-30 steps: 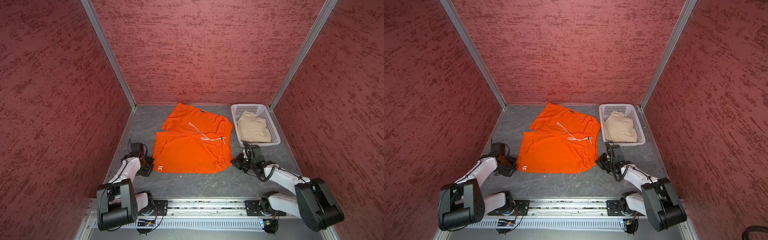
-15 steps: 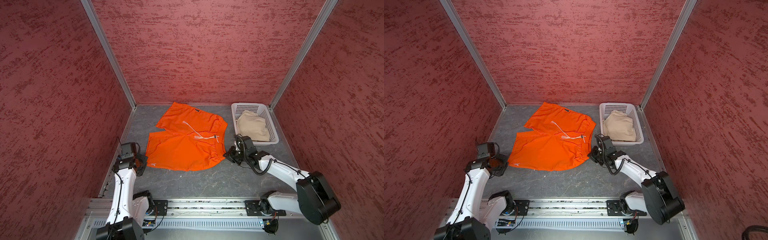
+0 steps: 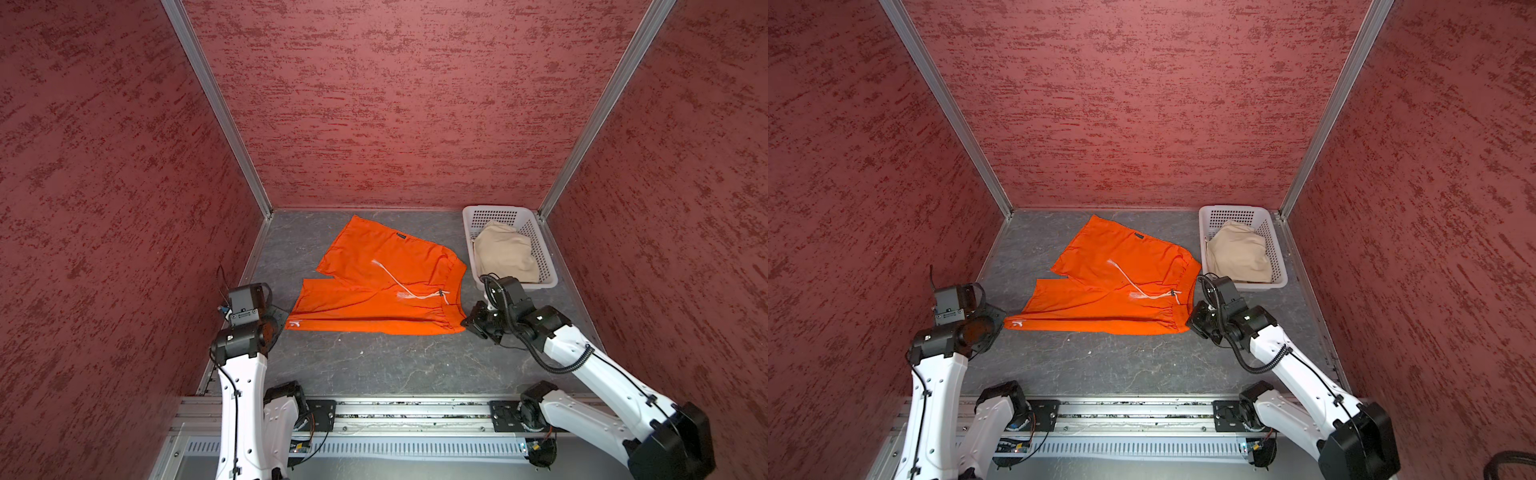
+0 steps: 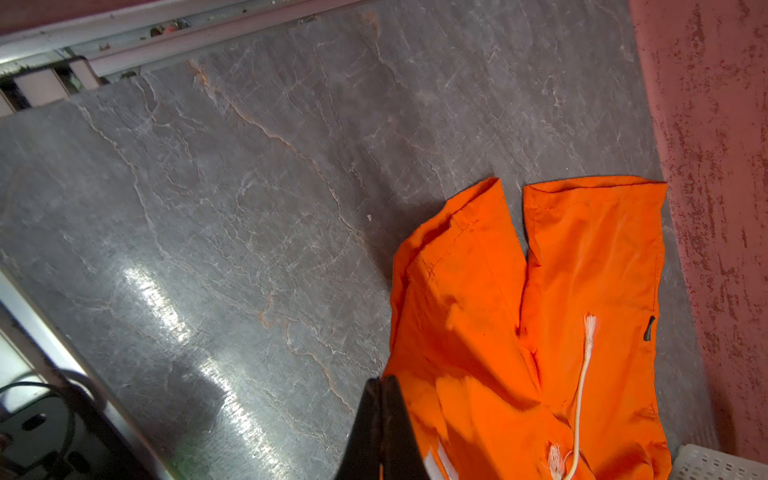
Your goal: Fold and stack the shorts
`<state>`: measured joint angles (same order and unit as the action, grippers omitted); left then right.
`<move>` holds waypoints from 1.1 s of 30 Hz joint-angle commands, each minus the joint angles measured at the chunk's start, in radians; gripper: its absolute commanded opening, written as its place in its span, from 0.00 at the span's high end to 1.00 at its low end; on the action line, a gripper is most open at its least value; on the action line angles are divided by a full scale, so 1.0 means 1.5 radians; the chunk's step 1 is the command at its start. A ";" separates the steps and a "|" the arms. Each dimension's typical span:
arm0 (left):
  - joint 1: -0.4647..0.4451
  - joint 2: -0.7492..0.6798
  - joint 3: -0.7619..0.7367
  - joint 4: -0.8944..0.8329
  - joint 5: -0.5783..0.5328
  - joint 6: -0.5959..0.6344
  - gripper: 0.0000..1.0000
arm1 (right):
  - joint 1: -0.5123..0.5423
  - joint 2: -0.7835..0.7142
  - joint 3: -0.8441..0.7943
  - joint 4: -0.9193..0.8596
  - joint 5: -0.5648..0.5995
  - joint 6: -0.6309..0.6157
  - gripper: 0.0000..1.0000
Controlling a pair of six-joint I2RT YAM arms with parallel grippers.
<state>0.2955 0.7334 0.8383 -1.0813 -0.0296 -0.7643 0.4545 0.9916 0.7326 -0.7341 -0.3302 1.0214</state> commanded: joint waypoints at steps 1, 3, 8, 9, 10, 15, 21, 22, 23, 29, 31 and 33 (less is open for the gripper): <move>-0.001 0.009 0.060 0.012 -0.057 0.060 1.00 | -0.005 -0.005 0.060 -0.091 0.016 -0.026 0.98; -0.005 0.026 0.095 0.011 -0.060 0.084 1.00 | -0.006 0.007 0.094 -0.112 0.007 -0.040 0.96; -0.015 0.083 0.179 0.020 -0.065 0.145 1.00 | -0.006 0.067 0.200 -0.263 0.055 -0.072 0.94; -0.016 0.096 0.194 0.024 -0.066 0.155 1.00 | -0.006 0.080 0.222 -0.293 0.064 -0.081 0.95; -0.017 0.110 0.210 0.029 -0.068 0.166 1.00 | -0.006 0.096 0.245 -0.322 0.071 -0.090 0.94; -0.031 0.202 0.286 0.067 -0.059 0.211 1.00 | -0.008 0.171 0.339 -0.404 0.077 -0.140 0.94; -0.094 0.329 0.395 0.099 -0.073 0.241 1.00 | -0.028 0.257 0.412 -0.489 0.107 -0.194 0.93; -0.106 0.350 0.418 0.099 -0.078 0.246 1.00 | -0.035 0.269 0.427 -0.500 0.109 -0.202 0.93; -0.117 0.367 0.440 0.100 -0.082 0.249 1.00 | -0.041 0.278 0.443 -0.510 0.112 -0.211 0.93; -0.146 0.417 0.511 0.097 -0.081 0.259 1.00 | -0.058 0.303 0.520 -0.567 0.134 -0.236 0.94; -0.148 0.416 0.518 0.093 -0.078 0.261 1.00 | -0.060 0.297 0.523 -0.567 0.120 -0.237 0.95; -0.149 0.407 0.521 0.084 -0.076 0.261 1.00 | -0.059 0.290 0.522 -0.567 0.105 -0.233 0.97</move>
<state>0.0559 1.3613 1.5810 -1.0058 -0.0456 -0.3969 0.3832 1.4494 1.5047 -1.4357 -0.2466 0.6987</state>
